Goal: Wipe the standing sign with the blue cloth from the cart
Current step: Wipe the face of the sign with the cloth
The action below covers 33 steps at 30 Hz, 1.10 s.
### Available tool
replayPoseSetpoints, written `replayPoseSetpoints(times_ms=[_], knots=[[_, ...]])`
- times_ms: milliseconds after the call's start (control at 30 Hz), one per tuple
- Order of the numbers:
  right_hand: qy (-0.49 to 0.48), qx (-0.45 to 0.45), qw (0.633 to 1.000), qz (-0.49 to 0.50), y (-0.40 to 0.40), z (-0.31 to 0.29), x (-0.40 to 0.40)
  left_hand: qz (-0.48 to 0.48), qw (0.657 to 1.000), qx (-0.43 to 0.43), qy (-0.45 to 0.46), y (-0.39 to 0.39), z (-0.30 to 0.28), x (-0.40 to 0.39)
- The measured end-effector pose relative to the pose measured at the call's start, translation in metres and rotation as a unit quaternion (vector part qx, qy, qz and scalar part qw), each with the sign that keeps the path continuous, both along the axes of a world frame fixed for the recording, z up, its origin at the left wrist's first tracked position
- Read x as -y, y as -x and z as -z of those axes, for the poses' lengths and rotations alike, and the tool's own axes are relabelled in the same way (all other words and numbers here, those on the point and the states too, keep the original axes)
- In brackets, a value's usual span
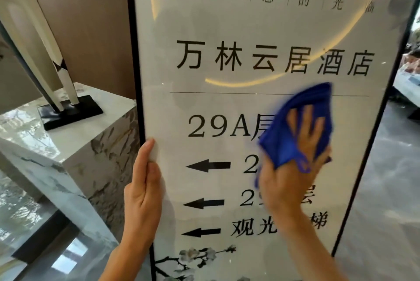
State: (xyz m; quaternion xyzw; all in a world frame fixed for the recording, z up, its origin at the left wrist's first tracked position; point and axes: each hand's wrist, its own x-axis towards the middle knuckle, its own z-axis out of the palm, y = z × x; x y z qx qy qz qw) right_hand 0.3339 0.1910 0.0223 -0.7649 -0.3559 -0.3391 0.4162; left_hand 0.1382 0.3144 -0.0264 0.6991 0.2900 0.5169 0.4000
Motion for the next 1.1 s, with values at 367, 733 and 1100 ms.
replayPoseSetpoints(times_ms=[367, 733, 1100], knots=[[0.183, 0.16, 0.965, -0.095, 0.078, 0.071, -0.015, 0.012, 1.0, 0.002, -0.008, 0.004, 0.003, -0.004], [0.112, 0.111, 0.985, -0.066, -0.087, 0.045, 0.097, -0.007, 1.0, -0.024, 0.015, 0.01, 0.034, 0.0], [-0.052, 0.002, 0.998, -0.019, -0.067, 0.072, 0.083, 0.014, 0.999, -0.006, 0.029, 0.016, 0.06, 0.013]])
